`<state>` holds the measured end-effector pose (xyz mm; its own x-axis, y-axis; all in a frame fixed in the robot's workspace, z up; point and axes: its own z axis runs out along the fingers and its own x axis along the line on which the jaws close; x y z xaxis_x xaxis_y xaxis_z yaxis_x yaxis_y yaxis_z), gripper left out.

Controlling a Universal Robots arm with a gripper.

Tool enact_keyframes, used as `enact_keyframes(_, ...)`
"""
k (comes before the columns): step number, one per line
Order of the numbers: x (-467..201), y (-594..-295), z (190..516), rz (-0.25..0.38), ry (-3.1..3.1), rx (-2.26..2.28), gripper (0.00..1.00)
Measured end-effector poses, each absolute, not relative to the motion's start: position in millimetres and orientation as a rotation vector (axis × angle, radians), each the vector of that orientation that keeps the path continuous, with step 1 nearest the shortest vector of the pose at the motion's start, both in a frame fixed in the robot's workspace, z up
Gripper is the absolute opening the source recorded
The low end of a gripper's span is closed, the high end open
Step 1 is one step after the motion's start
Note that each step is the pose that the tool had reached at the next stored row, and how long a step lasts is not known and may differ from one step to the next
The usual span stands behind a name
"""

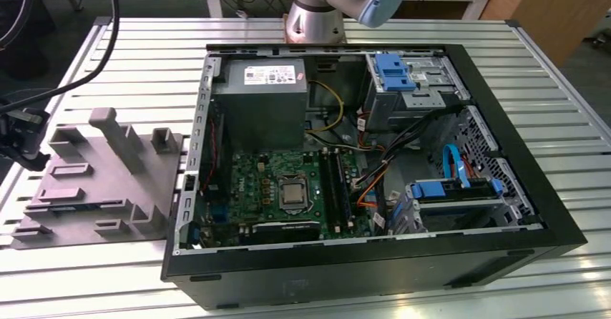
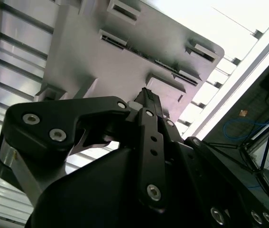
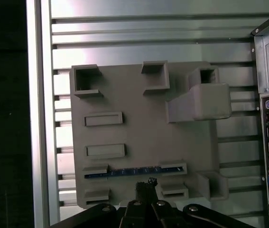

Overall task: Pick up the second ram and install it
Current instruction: 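Reach for the second ram, then pick up the second ram and move it above second insertion slot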

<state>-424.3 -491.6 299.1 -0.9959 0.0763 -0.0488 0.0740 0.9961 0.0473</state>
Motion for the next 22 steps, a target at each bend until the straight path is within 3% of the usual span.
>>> enact_keyframes(22, -424.3, -491.6, 297.1, 0.075, 3.092, -0.084, 0.11)
